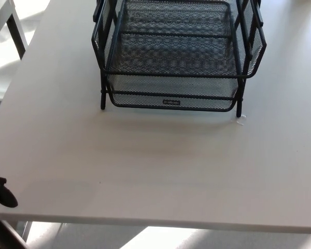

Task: The robot uses its right hand to grab the drawer kept on the middle of the desk and pull it out towards the robot

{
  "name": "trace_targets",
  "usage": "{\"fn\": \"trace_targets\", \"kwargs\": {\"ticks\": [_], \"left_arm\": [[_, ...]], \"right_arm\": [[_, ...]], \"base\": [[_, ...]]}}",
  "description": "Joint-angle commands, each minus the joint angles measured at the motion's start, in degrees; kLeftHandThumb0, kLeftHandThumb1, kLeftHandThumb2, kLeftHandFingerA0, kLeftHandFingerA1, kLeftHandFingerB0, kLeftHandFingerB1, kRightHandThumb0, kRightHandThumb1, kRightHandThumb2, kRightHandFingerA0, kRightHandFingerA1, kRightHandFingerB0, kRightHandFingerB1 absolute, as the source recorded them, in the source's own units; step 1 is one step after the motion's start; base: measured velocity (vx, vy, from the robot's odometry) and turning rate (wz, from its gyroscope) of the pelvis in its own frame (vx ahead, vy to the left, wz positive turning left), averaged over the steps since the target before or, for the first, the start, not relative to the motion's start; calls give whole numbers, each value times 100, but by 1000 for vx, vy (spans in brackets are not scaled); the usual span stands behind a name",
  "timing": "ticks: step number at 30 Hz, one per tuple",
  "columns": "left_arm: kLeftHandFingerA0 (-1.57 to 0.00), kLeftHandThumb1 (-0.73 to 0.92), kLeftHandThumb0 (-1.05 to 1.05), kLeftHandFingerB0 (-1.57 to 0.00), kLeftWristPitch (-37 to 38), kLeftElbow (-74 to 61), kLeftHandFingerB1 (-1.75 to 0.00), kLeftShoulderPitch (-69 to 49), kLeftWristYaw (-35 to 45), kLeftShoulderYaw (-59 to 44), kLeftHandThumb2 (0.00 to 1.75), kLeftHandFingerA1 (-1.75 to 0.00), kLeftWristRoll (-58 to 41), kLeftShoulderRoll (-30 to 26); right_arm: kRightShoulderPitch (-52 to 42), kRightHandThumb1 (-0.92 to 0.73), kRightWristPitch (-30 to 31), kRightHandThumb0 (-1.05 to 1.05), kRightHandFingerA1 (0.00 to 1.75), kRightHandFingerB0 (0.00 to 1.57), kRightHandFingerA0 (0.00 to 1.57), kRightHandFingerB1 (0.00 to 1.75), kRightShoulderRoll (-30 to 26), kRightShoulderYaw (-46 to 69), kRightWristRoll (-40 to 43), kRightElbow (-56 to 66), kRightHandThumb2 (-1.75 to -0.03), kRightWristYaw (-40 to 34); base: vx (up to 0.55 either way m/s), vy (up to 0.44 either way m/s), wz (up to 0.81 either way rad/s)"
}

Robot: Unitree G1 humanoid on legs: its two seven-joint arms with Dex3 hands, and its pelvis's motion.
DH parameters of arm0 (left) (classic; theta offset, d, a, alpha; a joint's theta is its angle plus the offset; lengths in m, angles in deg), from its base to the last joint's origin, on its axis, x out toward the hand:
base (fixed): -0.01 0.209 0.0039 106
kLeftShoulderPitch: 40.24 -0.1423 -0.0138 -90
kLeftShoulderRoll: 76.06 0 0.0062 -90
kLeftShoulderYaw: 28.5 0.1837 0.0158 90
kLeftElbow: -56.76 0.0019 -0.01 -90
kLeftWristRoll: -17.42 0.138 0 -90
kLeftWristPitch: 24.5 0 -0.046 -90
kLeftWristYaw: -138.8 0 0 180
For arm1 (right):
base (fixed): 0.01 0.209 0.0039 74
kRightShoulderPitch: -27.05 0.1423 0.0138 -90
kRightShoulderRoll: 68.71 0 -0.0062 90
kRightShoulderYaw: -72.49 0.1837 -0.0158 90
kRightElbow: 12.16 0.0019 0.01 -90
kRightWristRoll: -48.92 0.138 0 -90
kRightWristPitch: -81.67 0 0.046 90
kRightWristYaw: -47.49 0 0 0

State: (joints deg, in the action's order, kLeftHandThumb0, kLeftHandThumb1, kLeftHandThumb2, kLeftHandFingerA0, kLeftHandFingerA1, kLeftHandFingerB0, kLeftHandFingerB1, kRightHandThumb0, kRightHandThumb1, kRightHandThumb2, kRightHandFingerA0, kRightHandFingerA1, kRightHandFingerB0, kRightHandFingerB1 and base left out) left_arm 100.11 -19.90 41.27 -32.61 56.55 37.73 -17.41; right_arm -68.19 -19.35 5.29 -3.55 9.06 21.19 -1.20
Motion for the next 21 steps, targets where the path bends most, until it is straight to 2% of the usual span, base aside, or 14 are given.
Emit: {"fn": "trace_targets", "kwargs": {"ticks": [1, 2, 3, 4, 5, 6, 7, 8, 9, 13, 14, 15, 21], "left_arm": [[-79, 56, -27, -81, 195, 36, -61, -2, -35, -3, 57, -90, 43, 28], [-79, 56, -27, -81, 210, 83, -61, 12, -30, 5, 57, -90, 48, 23], [-79, 56, -27, -81, 196, 80, -61, 3, -46, -3, 57, -90, 65, 33], [-79, 56, -27, -81, 201, 84, -61, 5, -46, -4, 57, -90, 66, 34], [-80, 56, -26, -82, 177, 55, -60, -3, -61, -12, 57, -90, 73, 52], [-80, 56, -26, -82, 168, 44, -60, -7, -67, -17, 57, -90, 77, 61], [-79, 56, -26, -81, 194, 53, -61, -11, -53, -20, 57, -89, 52, 59], [-79, 56, -26, -81, 147, 20, -60, -24, -25, -25, 57, -89, 50, 53], [-79, 56, -26, -81, 134, 3, -60, -26, -21, -30, 57, -88, 56, 49], [-80, 55, -26, -82, 176, 21, -60, -7, -49, -35, 57, -89, 49, 62], [-80, 55, -26, -82, 176, 21, -60, -7, -49, -36, 57, -89, 49, 62], [-80, 55, -26, -82, 184, 31, -60, -4, -74, -38, 57, -88, 69, 69], [-80, 56, -26, -82, 217, 30, -61, -75, -109, -57, 57, -88, 62, 111]], "right_arm": [[87, -43, -138, -43, 68, 36, 69, 43, -32, -232, 487, -394, -71, 195], [91, -43, -151, -43, 68, 36, 69, 43, -13, -277, 542, -410, -71, 242], [107, -55, -37, -38, 73, 42, 78, 35, -20, -389, 512, -435, -57, 299], [113, -55, -39, -38, 73, 42, 78, 35, -32, -428, 548, -450, -57, 290], [167, -57, 22, -40, 88, 40, 82, 35, -58, -529, 517, -501, -59, 428], [194, -57, 49, -40, 88, 40, 82, 35, -78, -605, 534, -533, -59, 481], [155, -58, -42, -38, 99, 39, 83, 34, -81, -678, 572, -497, -58, 634], [147, -60, -120, -40, 100, 35, 90, 33, -90, -759, 639, -493, -58, 994], [178, -48, -122, -49, 89, 31, 92, 43, -100, -826, 678, -525, -75, 1144], [345, -48, -159, -48, 85, 32, 97, 43, -110, -1002, 779, -789, -76, 1382], [351, -48, -164, -48, 85, 32, 97, 43, -116, -1021, 797, -802, -76, 1381], [450, -60, -174, -42, 75, 39, 99, 33, -122, -1070, 838, -962, -58, 1544], [559, -62, -246, -43, 78, 38, 93, 33, -261, -1284, 926, -983, -59, 1811]], "base": [[0, 0, 0], [0, 0, 0], [0, 0, 0], [0, 0, 0], [0, 0, 0], [0, 0, 0], [0, 0, 0], [0, 0, 0], [0, 0, 0], [0, 0, 0], [0, 0, 0], [0, 0, 0], [0, 0, 0]]}}
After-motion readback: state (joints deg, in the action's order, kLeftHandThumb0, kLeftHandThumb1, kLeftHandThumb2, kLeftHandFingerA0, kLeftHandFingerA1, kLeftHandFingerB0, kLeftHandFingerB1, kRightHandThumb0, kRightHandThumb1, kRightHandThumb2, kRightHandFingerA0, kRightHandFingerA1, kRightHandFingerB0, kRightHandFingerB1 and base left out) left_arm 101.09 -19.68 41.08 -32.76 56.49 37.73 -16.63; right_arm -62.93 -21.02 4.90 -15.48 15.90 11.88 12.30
